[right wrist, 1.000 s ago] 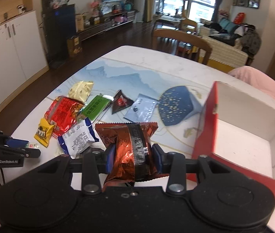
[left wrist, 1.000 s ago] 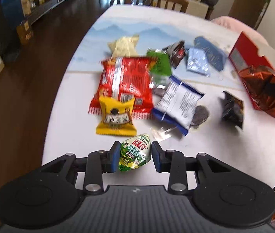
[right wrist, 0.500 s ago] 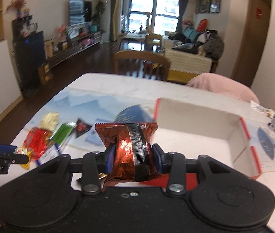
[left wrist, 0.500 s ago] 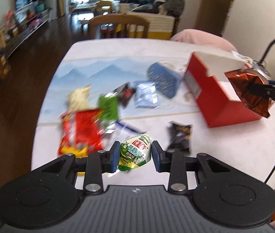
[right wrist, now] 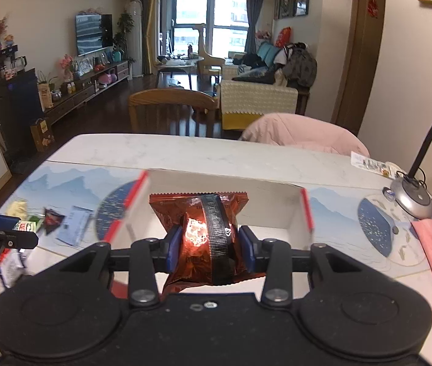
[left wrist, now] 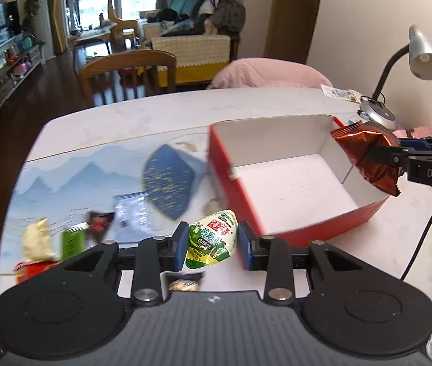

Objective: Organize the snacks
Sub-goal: 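Carry the copper-foil packet and jelly cup over the red box with both grippers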

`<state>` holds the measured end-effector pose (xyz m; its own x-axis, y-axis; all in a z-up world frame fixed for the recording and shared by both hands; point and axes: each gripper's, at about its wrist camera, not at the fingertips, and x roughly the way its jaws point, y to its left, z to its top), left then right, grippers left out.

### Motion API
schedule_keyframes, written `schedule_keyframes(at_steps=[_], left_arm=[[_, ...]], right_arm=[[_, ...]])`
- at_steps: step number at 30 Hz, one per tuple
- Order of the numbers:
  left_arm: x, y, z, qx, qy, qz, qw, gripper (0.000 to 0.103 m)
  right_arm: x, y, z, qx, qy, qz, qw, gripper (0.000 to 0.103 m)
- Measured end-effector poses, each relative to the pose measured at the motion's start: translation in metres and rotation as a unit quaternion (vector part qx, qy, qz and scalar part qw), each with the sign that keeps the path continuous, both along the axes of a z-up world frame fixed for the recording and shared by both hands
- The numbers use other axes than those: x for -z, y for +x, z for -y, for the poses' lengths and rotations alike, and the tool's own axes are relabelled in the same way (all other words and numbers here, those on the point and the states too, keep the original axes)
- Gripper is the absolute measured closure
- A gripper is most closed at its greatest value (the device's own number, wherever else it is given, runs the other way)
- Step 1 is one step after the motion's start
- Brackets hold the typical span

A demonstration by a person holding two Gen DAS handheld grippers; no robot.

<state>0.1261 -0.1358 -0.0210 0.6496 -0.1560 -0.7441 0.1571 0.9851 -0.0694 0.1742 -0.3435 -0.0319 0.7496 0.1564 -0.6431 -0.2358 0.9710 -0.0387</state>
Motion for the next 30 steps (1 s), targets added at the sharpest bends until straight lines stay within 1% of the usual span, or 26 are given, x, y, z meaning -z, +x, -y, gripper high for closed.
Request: schedule_keyframes(at_steps=[6, 9, 12, 16, 21, 24, 27, 30], left_arm=[[0.003, 0.043, 0.052, 0.021, -0.002, -0.018, 0.9996, 0.069], [0.007, 0.066, 0.075, 0.029, -0.002, -0.034, 0.9990, 0.069], [0.016, 0.088, 0.092, 0.033, 0.008, -0.053, 0.9980, 0.069], [0.032, 0.116, 0.103, 0.030, 0.016, -0.084, 0.9959, 0.069], [0.052, 0.142, 0.112, 0.030, 0.032, -0.113, 0.9926, 0.069], [0.067, 0.149, 0.119, 0.038, 0.048, -0.131, 0.9895, 0.069], [0.081, 0.153, 0.124, 0.042, 0.054, -0.151, 0.9862, 0.069], [0.088, 0.155, 0.127, 0.046, 0.060, -0.159, 0.9844, 0.069]], right_arm=[[0.018, 0.030, 0.032, -0.019, -0.011, -0.031, 0.999, 0.064], [0.025, 0.041, 0.044, -0.033, -0.017, -0.046, 0.998, 0.064], [0.035, 0.053, 0.048, -0.043, -0.024, -0.065, 0.997, 0.064], [0.050, 0.069, 0.055, -0.052, -0.026, -0.097, 0.994, 0.064], [0.066, 0.080, 0.053, -0.067, -0.030, -0.132, 0.989, 0.064], [0.074, 0.080, 0.048, -0.075, -0.037, -0.141, 0.987, 0.064], [0.084, 0.082, 0.045, -0.080, -0.044, -0.153, 0.984, 0.064], [0.092, 0.081, 0.043, -0.079, -0.052, -0.162, 0.982, 0.064]])
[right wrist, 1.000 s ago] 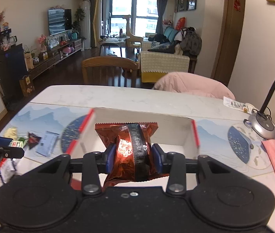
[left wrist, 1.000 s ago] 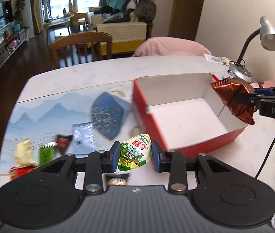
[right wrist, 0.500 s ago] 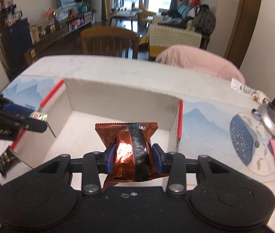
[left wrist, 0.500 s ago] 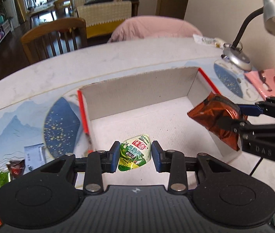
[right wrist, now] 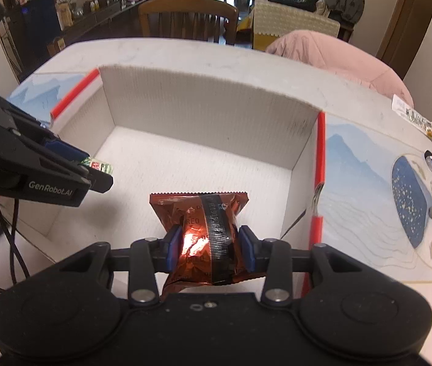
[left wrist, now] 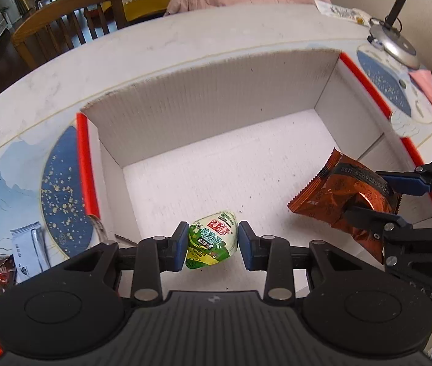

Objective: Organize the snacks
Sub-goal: 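Carry the copper-foil packet and jelly cup over the red box with both grippers, then open both grippers to drop the packet and jelly cup into the box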

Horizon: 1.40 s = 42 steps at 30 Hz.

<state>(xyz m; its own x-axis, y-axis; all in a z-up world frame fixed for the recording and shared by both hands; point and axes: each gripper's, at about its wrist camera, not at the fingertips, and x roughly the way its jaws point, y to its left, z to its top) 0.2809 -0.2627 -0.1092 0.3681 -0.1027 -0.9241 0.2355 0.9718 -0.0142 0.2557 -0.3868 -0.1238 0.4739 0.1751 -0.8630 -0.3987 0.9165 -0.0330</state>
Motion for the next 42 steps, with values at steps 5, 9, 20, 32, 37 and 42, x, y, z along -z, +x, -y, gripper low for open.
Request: schedule_keyframes(at_steps=[5, 9, 20, 32, 37, 42], left_arm=[[-0.001, 0.000, 0.003, 0.012, -0.005, 0.001, 0.9999, 0.068], [-0.004, -0.006, 0.005, 0.023, -0.004, 0.013, 0.9996, 0.067], [-0.028, -0.032, -0.008, 0.022, -0.040, 0.050, 0.9977, 0.042], [-0.075, -0.085, -0.048, 0.014, -0.076, 0.117, 0.9901, 0.037], [-0.092, -0.113, -0.075, 0.006, -0.092, 0.143, 0.9854, 0.033], [-0.106, -0.141, -0.107, -0.003, -0.099, 0.170, 0.9805, 0.027]], right_arm=[[0.004, -0.002, 0.000, 0.004, -0.006, -0.002, 1.000, 0.064], [0.002, -0.004, 0.002, 0.011, -0.001, -0.001, 1.000, 0.064], [-0.022, -0.018, 0.002, 0.026, 0.010, 0.018, 0.999, 0.061], [-0.069, -0.064, -0.013, 0.057, 0.042, 0.088, 0.994, 0.023], [-0.085, -0.084, -0.030, 0.050, 0.052, 0.107, 0.992, 0.019], [-0.099, -0.103, -0.052, 0.049, 0.072, 0.124, 0.988, 0.011]])
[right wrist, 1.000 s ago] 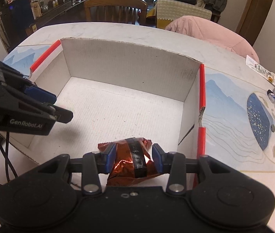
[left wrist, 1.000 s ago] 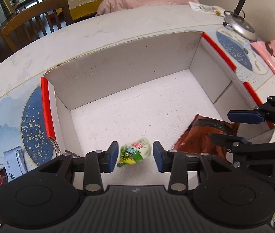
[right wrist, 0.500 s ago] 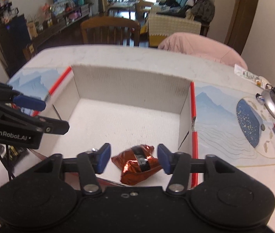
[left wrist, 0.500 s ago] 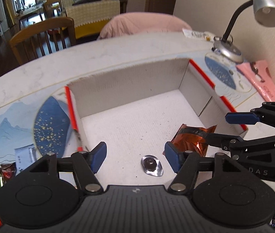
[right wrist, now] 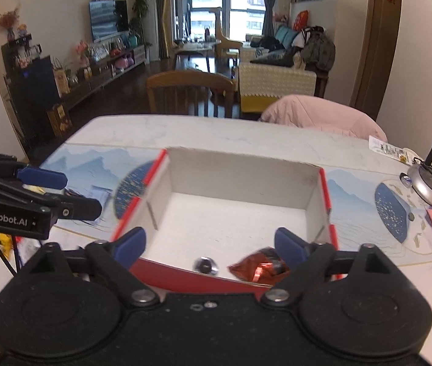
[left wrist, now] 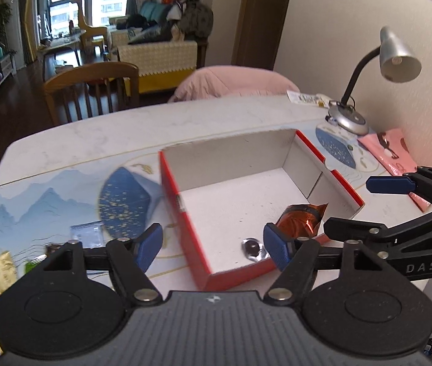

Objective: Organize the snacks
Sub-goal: 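Open both grippers to drop the packet and jelly cup into the box, then grasp the black candy packet with the right gripper while the left grasps the yellow candy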

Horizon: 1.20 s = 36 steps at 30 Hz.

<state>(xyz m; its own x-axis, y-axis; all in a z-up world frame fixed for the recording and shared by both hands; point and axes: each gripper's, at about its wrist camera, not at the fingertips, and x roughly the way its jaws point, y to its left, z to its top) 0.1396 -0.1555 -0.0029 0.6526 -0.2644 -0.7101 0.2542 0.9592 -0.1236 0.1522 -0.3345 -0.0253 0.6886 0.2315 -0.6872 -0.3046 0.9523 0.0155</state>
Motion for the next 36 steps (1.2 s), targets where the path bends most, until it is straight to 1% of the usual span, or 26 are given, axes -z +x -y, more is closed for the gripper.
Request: schedule_keyframes(at_steps=[3, 6, 7, 9, 11, 13, 14, 16, 17, 21, 22, 25, 29, 32, 36], left_arm=[[-0.006, -0.016, -0.022, -0.012, -0.010, 0.009, 0.9998, 0.022], [-0.010, -0.032, -0.045, -0.021, -0.019, 0.012, 0.9995, 0.021], [-0.010, -0.037, -0.052, -0.024, -0.020, 0.014, 0.9994, 0.020], [-0.011, -0.048, -0.068, -0.030, -0.020, 0.018, 0.9992, 0.016], [-0.011, -0.058, -0.085, -0.034, -0.025, 0.022, 0.9989, 0.016], [-0.009, -0.070, -0.105, -0.041, -0.039, 0.022, 0.9982, 0.014], [-0.008, -0.074, -0.113, -0.045, -0.045, 0.021, 0.9977, 0.012], [-0.006, -0.084, -0.133, -0.060, -0.053, 0.022, 0.9965, 0.002], [-0.004, -0.089, -0.142, -0.069, -0.057, 0.023, 0.9958, 0.000], [0.002, -0.107, -0.187, -0.105, -0.081, 0.021, 0.9910, 0.000], [0.004, -0.111, -0.195, -0.116, -0.081, 0.021, 0.9897, 0.000], [0.012, -0.119, -0.219, -0.154, -0.058, 0.017, 0.9862, 0.000], [0.027, -0.125, -0.244, -0.184, -0.044, -0.007, 0.9820, 0.000], [0.041, -0.126, -0.254, -0.193, -0.030, -0.023, 0.9804, 0.000], [0.066, -0.125, -0.257, -0.203, 0.007, -0.044, 0.9781, 0.000]], right_arm=[[-0.004, -0.012, -0.017, -0.009, 0.008, 0.006, 1.000, 0.010], [-0.006, -0.024, -0.035, -0.019, 0.018, 0.009, 1.000, 0.008], [-0.006, -0.027, -0.042, -0.022, 0.020, 0.009, 1.000, 0.004], [-0.005, -0.033, -0.054, -0.027, 0.024, 0.012, 0.999, 0.000], [-0.003, -0.038, -0.067, -0.035, 0.027, 0.009, 0.999, 0.000], [0.000, -0.043, -0.081, -0.040, 0.028, 0.005, 0.999, 0.000], [0.001, -0.045, -0.088, -0.044, 0.027, 0.003, 0.999, 0.000], [0.004, -0.050, -0.101, -0.049, 0.024, 0.001, 0.998, 0.000], [0.006, -0.053, -0.108, -0.050, 0.022, 0.000, 0.998, 0.000], [0.017, -0.060, -0.129, -0.050, 0.025, -0.014, 0.998, 0.000], [0.021, -0.061, -0.134, -0.049, 0.025, -0.019, 0.998, 0.000], [0.033, -0.063, -0.149, -0.038, 0.023, -0.034, 0.998, 0.000], [0.049, -0.064, -0.164, -0.018, 0.025, -0.056, 0.998, 0.000], [0.063, -0.061, -0.172, -0.005, 0.024, -0.076, 0.997, 0.001], [0.079, -0.054, -0.183, 0.000, 0.019, -0.103, 0.995, 0.003]])
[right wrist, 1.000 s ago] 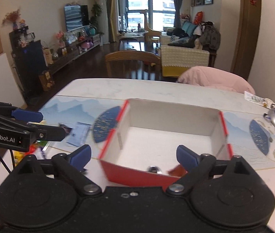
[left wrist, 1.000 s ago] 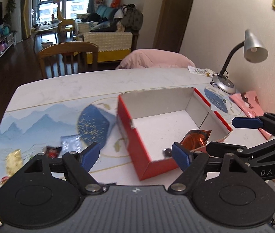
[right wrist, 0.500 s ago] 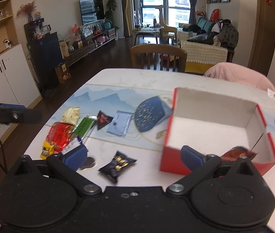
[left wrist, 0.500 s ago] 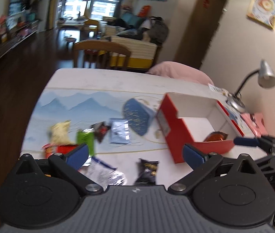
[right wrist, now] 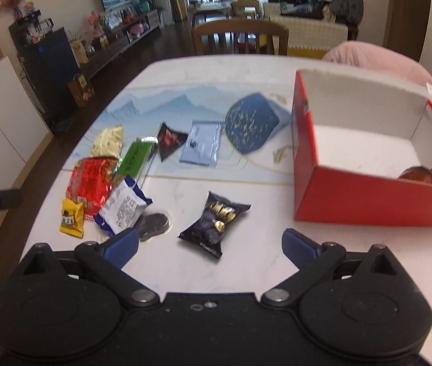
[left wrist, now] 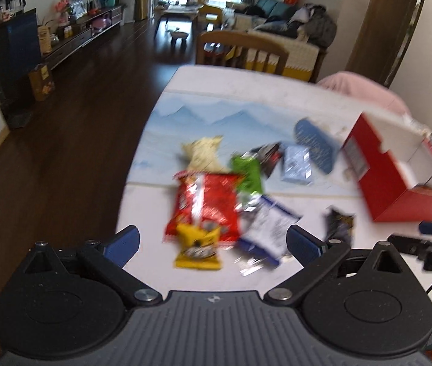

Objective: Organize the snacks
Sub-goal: 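Grasp the black candy packet with the right gripper while the left grasps the yellow candy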

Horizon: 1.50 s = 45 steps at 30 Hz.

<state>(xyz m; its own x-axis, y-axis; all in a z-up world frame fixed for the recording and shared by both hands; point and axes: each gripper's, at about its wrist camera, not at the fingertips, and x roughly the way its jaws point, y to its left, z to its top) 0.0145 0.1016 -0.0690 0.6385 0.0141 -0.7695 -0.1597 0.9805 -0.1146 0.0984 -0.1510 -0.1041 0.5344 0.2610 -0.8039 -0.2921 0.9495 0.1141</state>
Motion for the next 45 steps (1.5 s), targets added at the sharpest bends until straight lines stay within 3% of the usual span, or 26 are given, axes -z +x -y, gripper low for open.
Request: schedule_keyframes(at_steps=[8, 19, 23, 26, 27, 35, 38, 45], left_arm=[[0.045, 0.015, -0.001, -0.023, 0.034, -0.046, 0.9981, 0.000], [0.074, 0.049, 0.002, -0.036, 0.049, -0.083, 0.9947, 0.002], [0.081, 0.058, 0.004, -0.028, 0.052, -0.096, 0.9936, 0.014], [0.089, 0.064, 0.005, -0.026, 0.049, -0.110, 0.9924, 0.029], [0.091, 0.066, 0.004, -0.027, 0.047, -0.115, 0.9918, 0.036], [0.097, 0.071, 0.007, -0.015, 0.035, -0.124, 0.9916, 0.059], [0.095, 0.070, 0.007, -0.012, 0.035, -0.120, 0.9921, 0.062], [0.090, 0.066, 0.005, -0.018, 0.019, -0.115, 0.9930, 0.067]], right_arm=[[0.034, 0.026, -0.013, -0.012, -0.006, -0.042, 0.999, 0.005], [0.071, 0.071, -0.013, 0.007, 0.001, -0.104, 0.995, 0.015], [0.077, 0.081, -0.016, 0.012, 0.002, -0.116, 0.993, 0.019], [0.080, 0.084, -0.017, 0.011, 0.002, -0.122, 0.992, 0.025], [0.081, 0.086, -0.018, 0.010, 0.000, -0.124, 0.992, 0.028], [0.081, 0.088, -0.016, 0.006, 0.009, -0.126, 0.992, 0.058], [0.080, 0.087, -0.017, 0.002, 0.010, -0.125, 0.992, 0.067], [0.075, 0.078, -0.015, 0.001, 0.010, -0.107, 0.994, 0.070]])
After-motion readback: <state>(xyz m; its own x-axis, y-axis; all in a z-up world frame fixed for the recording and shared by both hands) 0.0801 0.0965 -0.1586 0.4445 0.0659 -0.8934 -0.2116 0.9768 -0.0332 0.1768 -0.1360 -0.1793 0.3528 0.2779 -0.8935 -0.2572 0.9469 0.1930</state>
